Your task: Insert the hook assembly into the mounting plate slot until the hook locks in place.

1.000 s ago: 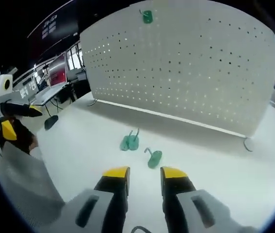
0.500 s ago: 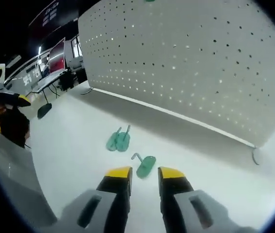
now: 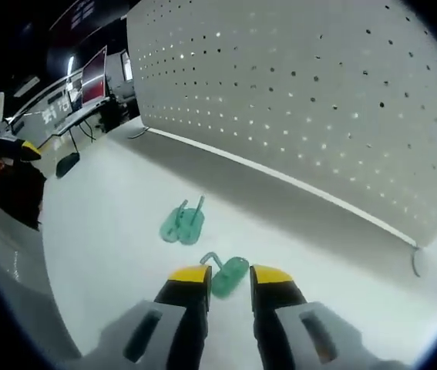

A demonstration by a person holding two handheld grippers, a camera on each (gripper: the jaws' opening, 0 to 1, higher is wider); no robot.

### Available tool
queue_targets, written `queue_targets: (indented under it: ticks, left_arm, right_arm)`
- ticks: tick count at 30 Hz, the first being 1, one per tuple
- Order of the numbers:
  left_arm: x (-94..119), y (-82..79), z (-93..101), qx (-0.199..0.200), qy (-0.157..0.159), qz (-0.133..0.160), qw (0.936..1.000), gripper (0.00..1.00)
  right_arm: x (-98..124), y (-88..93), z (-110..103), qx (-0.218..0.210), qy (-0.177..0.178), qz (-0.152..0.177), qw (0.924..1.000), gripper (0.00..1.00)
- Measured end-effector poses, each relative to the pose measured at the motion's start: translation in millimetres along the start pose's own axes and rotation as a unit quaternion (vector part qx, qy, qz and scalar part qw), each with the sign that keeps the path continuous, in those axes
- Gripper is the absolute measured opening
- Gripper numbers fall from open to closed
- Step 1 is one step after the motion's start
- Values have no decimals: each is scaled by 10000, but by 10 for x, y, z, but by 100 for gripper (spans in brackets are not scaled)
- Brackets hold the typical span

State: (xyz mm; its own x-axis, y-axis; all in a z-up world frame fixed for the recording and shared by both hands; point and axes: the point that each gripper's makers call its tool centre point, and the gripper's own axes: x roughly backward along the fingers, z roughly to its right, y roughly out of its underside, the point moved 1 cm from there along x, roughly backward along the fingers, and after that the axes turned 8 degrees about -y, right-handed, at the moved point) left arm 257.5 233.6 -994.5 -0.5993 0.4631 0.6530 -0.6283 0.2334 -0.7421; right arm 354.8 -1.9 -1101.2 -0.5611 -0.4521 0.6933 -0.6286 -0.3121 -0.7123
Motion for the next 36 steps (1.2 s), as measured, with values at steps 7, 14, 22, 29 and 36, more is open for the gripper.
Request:
queue_targets:
  ticks: [7, 14, 22, 29, 36]
  left_arm:
    - [-6, 25, -4, 40, -18, -23, 10000, 82]
    - [-1, 44, -20, 63, -39, -46, 10000, 82]
    - [10, 71, -52, 94, -73, -83, 9999, 81]
    - [3, 58, -56, 81, -64, -83, 9999, 81]
    - [-11, 2, -23, 21, -16, -38, 10000, 81]
  right_arm:
    - [-77, -74, -22, 50, -79, -17, 10000, 18]
    - [-204, -173, -81, 245, -246, -66, 9994, 18]
    - [-327, -194, -89, 186, -432, -158, 9988, 6]
    - [-302, -193, -104, -50, -538, -117, 9985, 1]
    - [-242, -181, -94, -455, -543, -29, 9975, 0]
